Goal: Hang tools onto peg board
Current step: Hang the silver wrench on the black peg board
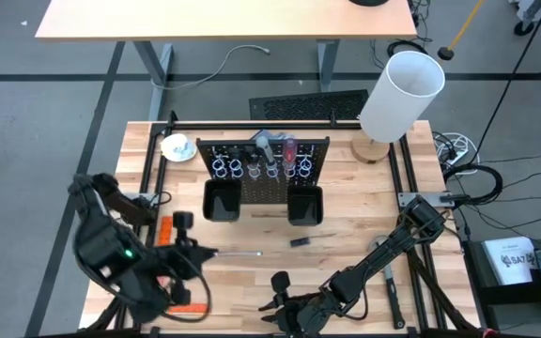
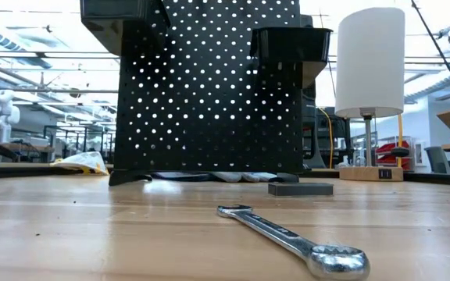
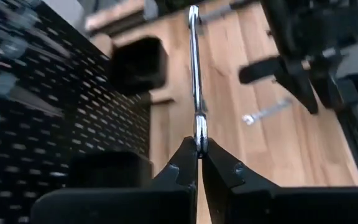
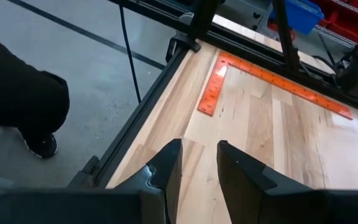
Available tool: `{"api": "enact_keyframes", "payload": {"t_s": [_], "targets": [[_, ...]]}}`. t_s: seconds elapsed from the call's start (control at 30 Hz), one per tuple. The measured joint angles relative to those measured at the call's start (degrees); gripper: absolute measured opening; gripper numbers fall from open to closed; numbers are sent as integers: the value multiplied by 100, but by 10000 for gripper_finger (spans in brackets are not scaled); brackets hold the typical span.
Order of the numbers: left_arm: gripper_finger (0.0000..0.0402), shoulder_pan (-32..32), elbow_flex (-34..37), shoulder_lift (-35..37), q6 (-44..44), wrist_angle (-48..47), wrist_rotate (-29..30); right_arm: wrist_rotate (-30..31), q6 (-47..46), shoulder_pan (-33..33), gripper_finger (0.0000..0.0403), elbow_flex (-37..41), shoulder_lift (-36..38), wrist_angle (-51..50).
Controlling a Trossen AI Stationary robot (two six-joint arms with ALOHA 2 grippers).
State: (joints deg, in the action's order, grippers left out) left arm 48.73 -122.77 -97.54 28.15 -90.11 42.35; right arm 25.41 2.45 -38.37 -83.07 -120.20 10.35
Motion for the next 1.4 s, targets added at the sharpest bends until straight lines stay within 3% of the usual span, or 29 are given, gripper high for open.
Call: {"api": "enact_keyframes", "payload": {"t_s": [0.17, 0.53, 0.67, 0.97, 1.13, 1.4], "targets": [[11, 0, -260, 314, -59, 11, 456, -12, -23, 0, 93, 0, 0, -85], [11, -87, -869, 805, 134, 416, 819, -20, -24, 0, 93, 0, 0, -205], [11, -164, -1232, 876, 151, 442, 746, -18, -25, 0, 93, 0, 0, -207], [11, -216, -1226, 1378, 160, 589, 288, -13, -72, 0, 93, 0, 0, -323], [11, -261, -1224, 1595, 762, -21, 28, -11, -74, 0, 93, 0, 0, -341], [11, -376, -1167, 1729, 988, 13, -313, -11, -133, 0, 93, 0, 0, -343]]}}
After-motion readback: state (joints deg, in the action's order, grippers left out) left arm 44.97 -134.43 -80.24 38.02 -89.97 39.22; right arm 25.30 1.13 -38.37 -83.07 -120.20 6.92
